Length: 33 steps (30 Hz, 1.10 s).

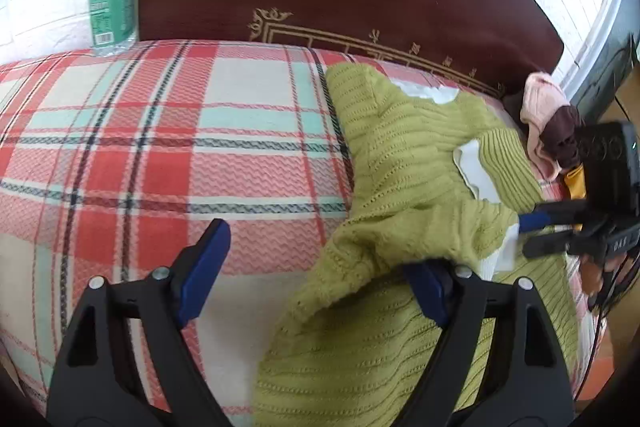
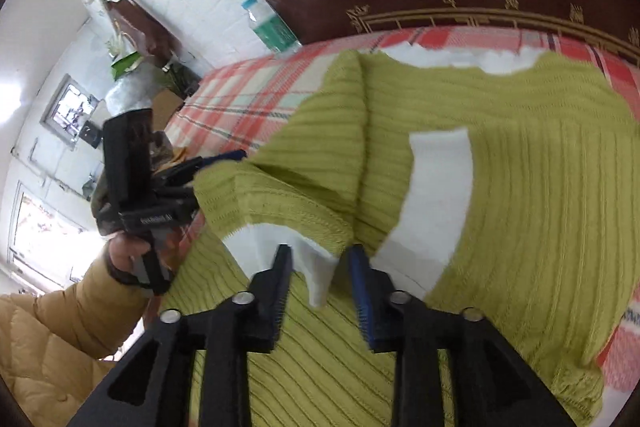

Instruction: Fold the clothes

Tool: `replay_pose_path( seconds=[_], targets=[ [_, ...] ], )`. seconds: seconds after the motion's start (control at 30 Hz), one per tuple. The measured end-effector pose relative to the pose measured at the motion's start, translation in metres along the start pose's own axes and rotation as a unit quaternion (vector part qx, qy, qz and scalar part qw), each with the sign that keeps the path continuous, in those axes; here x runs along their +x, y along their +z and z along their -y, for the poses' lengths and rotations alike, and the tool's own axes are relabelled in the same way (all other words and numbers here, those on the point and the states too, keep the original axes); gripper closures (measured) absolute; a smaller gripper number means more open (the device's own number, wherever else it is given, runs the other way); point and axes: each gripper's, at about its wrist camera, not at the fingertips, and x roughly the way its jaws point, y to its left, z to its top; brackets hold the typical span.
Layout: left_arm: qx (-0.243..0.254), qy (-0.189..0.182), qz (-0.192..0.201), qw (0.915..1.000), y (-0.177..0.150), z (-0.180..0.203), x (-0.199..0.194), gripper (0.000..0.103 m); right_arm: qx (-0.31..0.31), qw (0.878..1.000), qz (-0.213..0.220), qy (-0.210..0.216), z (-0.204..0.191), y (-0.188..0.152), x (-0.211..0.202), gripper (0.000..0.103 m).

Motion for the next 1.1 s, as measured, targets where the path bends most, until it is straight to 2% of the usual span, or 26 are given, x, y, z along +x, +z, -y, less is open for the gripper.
replay_pose_path(
  seconds=[0.07,0.13,0.2,0.23,0.27,0.3,0.33,0.37,0.4,0.47,0.53,0.63,0.73,0.83,0.87,0.9,0.93,0.97,1.1],
  targets=[
    [0.005,-0.008,-0.004,1.0000,-0.003,0.001,-0.001,0.019,0.018,0.999,0.011,0.026,0.004,-0.006,0.004,0.044],
    [0.019,-0.009,-0.010,0.9997,-0.006,0.005,0.001,0.019,0.025,0.998,0.024,0.057,0.003,-0.006,0.009,0.043],
    [0.034,-0.011,-0.017,0.9992,-0.009,0.010,0.003,0.019,0.024,0.997,0.030,0.064,-0.001,-0.001,0.017,0.045],
    [0.036,-0.011,-0.020,0.9991,-0.010,0.011,0.004,0.019,0.020,0.997,0.033,0.065,-0.004,0.002,0.021,0.051],
    [0.037,-0.010,-0.023,0.9990,-0.011,0.012,0.005,0.019,0.009,0.998,0.033,0.057,-0.007,0.006,0.024,0.070],
    [0.032,-0.017,-0.025,0.9990,-0.011,0.011,0.003,0.019,-0.008,0.999,0.032,0.042,-0.012,0.011,0.026,0.082],
    [0.028,-0.023,-0.027,0.9990,-0.011,0.011,0.002,0.019,-0.021,0.999,0.026,0.031,-0.016,0.015,0.028,0.083],
    [0.026,-0.028,-0.026,0.9990,-0.012,0.011,-0.001,0.019,-0.028,0.999,0.014,0.027,-0.018,0.019,0.028,0.080],
    [0.026,-0.029,-0.021,0.9990,-0.013,0.010,-0.004,0.019,-0.036,0.999,0.001,0.019,-0.019,0.022,0.028,0.064],
    [0.027,-0.033,-0.016,0.9990,-0.016,0.009,-0.011,0.019,-0.052,0.998,-0.019,-0.013,-0.019,0.029,0.019,0.048],
    [0.037,-0.032,-0.016,0.9987,-0.017,0.012,-0.010,0.019,-0.073,0.996,-0.006,-0.047,-0.018,0.039,0.003,0.046],
    [0.048,-0.027,-0.023,0.9982,-0.016,0.017,-0.003,0.019,-0.070,0.995,0.023,-0.067,-0.013,0.060,-0.010,0.039],
    [0.052,-0.030,-0.031,0.9977,-0.014,0.021,0.004,0.019,-0.080,0.994,0.014,-0.070,-0.012,0.084,0.020,0.038],
    [0.060,-0.032,-0.038,0.9970,-0.016,0.025,0.005,0.019,-0.079,0.995,-0.027,-0.054,-0.010,0.102,0.066,0.038],
    [0.062,-0.034,-0.037,0.9968,-0.017,0.025,0.003,0.019,-0.077,0.995,-0.037,-0.047,-0.010,0.106,0.080,0.048],
    [0.064,-0.037,-0.035,0.9966,-0.017,0.025,0.001,0.019,-0.080,0.995,-0.043,-0.038,-0.011,0.111,0.090,0.076],
    [0.063,-0.040,-0.032,0.9967,-0.017,0.024,-0.001,0.019,-0.089,0.995,-0.044,-0.032,-0.016,0.115,0.096,0.090],
    [0.061,-0.043,-0.029,0.9968,-0.017,0.022,-0.004,0.019,-0.104,0.993,-0.040,-0.035,-0.023,0.121,0.098,0.096],
    [0.038,-0.050,-0.017,0.9978,-0.015,0.010,-0.012,0.019,-0.166,0.985,0.009,-0.037,-0.061,0.154,0.094,0.096]
  ],
)
